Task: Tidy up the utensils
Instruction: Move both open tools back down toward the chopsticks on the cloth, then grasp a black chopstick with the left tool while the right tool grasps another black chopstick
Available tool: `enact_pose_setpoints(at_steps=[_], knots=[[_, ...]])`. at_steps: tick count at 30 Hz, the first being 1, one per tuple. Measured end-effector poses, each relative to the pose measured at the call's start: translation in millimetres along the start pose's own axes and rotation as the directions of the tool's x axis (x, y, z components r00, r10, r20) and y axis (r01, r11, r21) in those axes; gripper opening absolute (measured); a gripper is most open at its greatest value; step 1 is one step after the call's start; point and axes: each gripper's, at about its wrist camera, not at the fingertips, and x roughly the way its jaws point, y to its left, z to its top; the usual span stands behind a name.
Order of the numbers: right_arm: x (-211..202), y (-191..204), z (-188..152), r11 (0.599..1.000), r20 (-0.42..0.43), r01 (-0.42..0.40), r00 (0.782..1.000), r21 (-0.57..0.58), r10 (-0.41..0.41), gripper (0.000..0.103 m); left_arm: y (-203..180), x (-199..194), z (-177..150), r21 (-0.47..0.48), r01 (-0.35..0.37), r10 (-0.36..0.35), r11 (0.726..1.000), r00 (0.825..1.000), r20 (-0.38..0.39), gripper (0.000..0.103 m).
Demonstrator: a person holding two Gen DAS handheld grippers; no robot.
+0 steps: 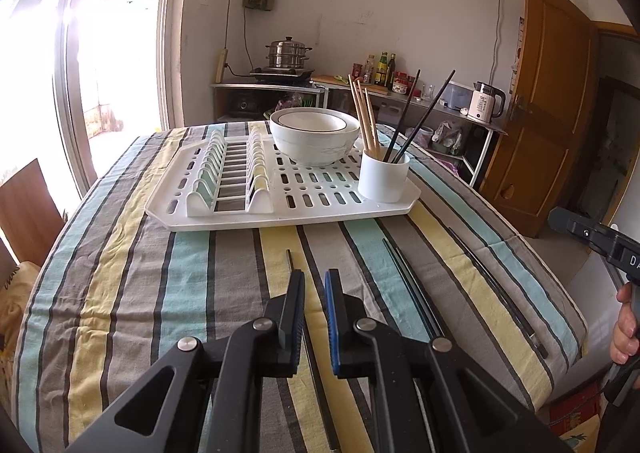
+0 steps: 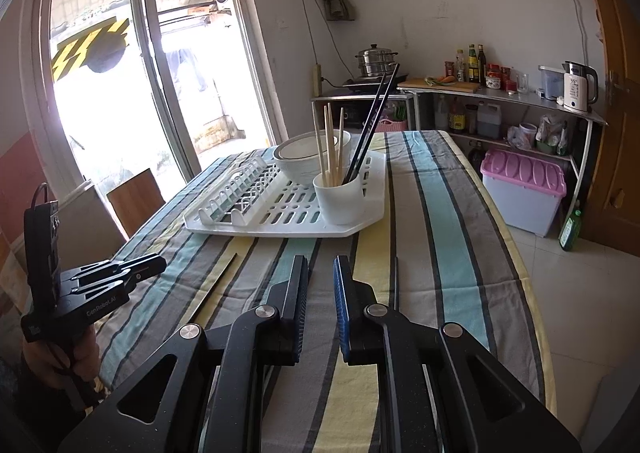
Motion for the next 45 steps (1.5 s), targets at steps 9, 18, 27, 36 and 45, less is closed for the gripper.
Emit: enact_pose_setpoints(at_steps=[9,18,27,36,45], knots=[[57,8,-13,1.0,-0.133,-0.013,0.991,0.013,0.015,0.013,15,37,-2,-0.025,-0.024,0.022,0.999,0.996,-0.086,0.015],[113,17,-16,0.999,-0.25,-0.018,0.968,0.028,0.024,0.013,22,81,4,-0.019,-0.032,0.029,0.999,0.984,-0.174,0.015],[146,21,-13,1.0,-0.311,0.02,0.95,0.024,-0.012,0.013,24,105,12,-0.025,-0.037,0.031,0.999,0.975,-0.222,0.015],[161,22,-12,0.998,-0.336,0.056,0.94,-0.012,-0.057,0.013,20,123,16,-0.006,-0.059,0.055,0.998,0.963,-0.263,0.015],[164,30,-13,0.992,-0.334,0.094,0.936,-0.084,-0.117,0.007,-3,130,15,0.142,-0.117,0.151,0.983,0.953,-0.261,0.016]])
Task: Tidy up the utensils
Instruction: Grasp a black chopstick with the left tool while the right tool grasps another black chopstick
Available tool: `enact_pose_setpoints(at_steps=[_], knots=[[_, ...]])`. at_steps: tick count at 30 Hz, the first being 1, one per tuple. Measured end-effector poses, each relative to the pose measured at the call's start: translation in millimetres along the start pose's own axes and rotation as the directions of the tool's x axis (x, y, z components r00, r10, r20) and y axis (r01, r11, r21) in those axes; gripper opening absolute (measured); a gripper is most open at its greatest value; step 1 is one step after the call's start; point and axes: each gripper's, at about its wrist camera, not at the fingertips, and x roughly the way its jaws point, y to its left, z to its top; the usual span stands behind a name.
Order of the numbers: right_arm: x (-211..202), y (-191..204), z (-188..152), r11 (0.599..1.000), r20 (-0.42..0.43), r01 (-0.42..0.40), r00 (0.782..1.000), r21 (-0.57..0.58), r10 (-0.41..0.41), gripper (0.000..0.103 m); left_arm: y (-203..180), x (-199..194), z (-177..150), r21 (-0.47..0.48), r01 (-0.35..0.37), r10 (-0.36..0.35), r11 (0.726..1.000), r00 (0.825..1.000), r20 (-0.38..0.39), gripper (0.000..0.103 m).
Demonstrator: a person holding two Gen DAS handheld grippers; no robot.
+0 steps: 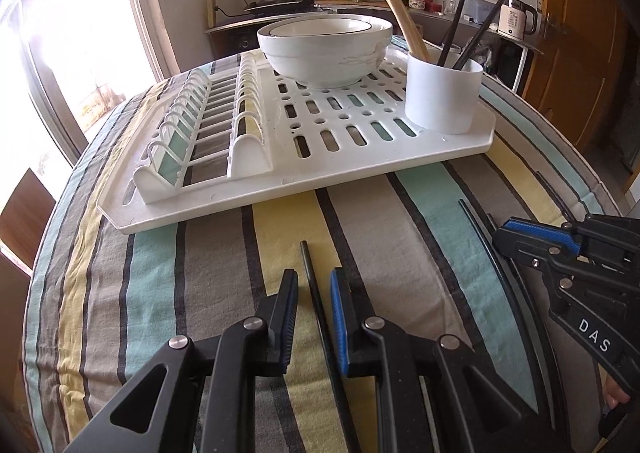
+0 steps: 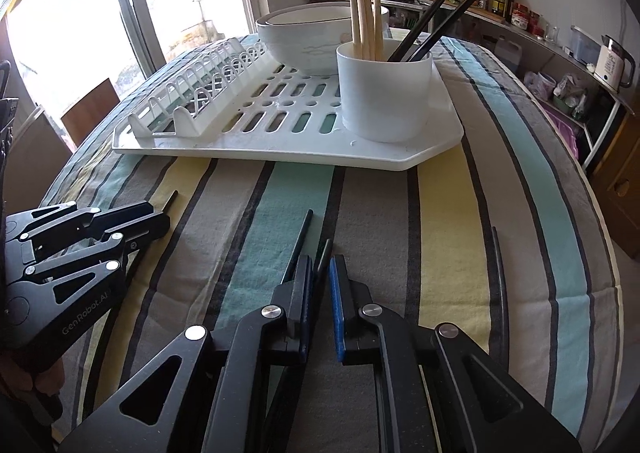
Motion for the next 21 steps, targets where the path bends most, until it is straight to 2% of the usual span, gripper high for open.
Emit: enact_pose_setpoints(at_steps=[5,7,9,12,21], knots=[[0,-2,0,1.0,0.002,-0.01,1.0,0.003,0.01,0.006,-3,1,1,0.013,-0.005,0.005,1.0,1.0,0.001,0.012],[-1,-4,1,0.999,0.002,-0.031,1.0,0.016,0.031,0.006,-4,1,1,0.014,0.003,-0.003,1.0,1.0,-0.001,0.006],[-4,-6,0,0.999,0.01,-0.045,0.999,0.025,0.045,0.005,-4,2,2,0.013,0.007,-0.007,1.0,1.0,-0.003,0.005],[-14,-8,1,0.998,0.038,-0.064,0.997,0.028,0.063,0.005,-1,-1,2,-0.015,0.048,-0.048,0.999,0.999,-0.005,0.005],[-61,-16,14,0.992,0.167,-0.119,0.979,0.031,0.112,0.005,13,-55,14,-0.069,0.119,-0.109,0.99,0.985,0.13,0.004]])
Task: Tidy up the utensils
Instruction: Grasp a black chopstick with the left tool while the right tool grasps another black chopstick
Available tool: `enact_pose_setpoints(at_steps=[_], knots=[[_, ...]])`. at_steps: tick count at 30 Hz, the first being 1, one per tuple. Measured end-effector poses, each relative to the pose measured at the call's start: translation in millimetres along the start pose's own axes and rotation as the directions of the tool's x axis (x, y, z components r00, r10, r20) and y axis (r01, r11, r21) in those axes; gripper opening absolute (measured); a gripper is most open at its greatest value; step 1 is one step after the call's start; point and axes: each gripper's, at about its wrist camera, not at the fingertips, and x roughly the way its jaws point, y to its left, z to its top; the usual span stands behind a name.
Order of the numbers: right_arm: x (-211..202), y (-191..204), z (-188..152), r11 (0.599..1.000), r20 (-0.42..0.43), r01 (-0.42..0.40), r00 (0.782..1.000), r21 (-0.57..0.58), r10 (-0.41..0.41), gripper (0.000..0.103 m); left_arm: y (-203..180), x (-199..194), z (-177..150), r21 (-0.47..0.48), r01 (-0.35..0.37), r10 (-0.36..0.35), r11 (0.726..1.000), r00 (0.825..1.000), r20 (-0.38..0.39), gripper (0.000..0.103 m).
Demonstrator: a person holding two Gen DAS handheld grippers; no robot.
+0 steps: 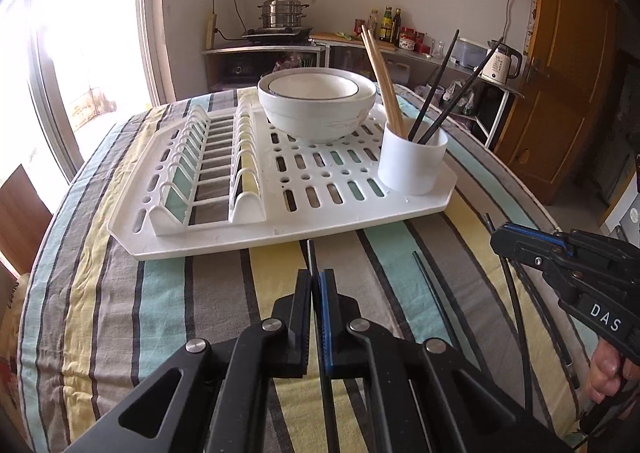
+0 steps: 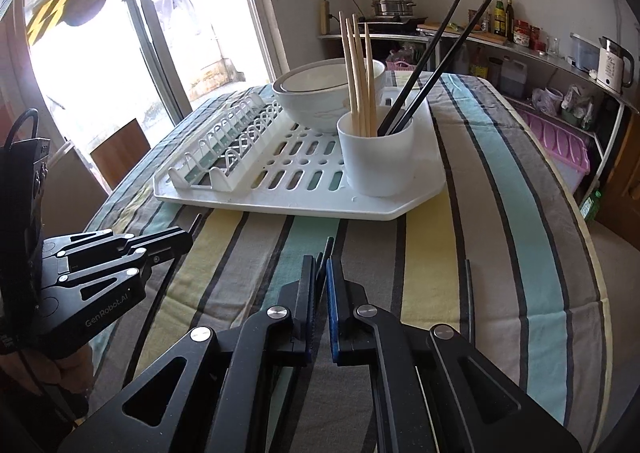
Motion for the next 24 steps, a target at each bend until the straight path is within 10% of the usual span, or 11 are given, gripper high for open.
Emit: enact_pose_setpoints(at_steps=[24], knots=[[-103,3,31,0.999,0.272,0.007,0.962,-0.04,0.004,0.004,0,-115,33,-0.011,0.073,-0.068,0.997,0.968,0.243,0.004]])
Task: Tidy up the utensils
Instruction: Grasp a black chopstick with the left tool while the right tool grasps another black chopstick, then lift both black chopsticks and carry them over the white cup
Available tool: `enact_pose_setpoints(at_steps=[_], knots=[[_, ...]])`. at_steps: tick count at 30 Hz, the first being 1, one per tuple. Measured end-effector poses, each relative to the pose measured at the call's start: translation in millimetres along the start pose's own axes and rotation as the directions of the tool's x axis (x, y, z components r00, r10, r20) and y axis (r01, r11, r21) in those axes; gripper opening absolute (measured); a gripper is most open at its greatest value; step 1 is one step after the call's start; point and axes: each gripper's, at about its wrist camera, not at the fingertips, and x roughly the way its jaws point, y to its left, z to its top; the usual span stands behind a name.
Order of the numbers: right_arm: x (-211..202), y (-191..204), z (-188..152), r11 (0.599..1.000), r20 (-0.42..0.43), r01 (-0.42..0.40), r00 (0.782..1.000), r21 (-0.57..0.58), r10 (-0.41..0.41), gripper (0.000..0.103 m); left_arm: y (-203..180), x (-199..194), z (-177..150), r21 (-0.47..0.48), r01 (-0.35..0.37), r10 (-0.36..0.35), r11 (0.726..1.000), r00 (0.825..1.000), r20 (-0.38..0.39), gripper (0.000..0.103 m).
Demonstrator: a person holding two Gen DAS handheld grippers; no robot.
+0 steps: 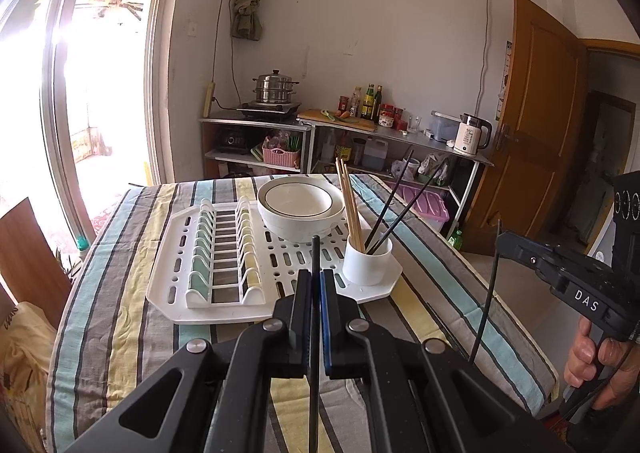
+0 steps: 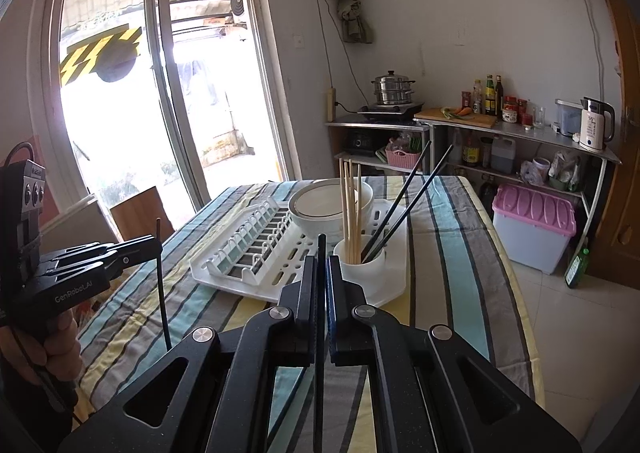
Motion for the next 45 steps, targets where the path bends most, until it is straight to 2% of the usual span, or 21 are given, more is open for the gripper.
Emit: enact_pose_setpoints(at_steps=[25,45], knots=[[-11,-7,7,1.0,0.043,-0.002,0.999,-0.008,0.002,0.003,-6,-2,16,0.016,0.033,-0.033,0.999,0.999,0.025,0.003],[-7,-14,39,1.0,0.072,0.012,0.997,-0.025,-0.01,0.003,-26,25,60,0.048,0.08,-0.081,0.996,0.997,0.017,0.003]])
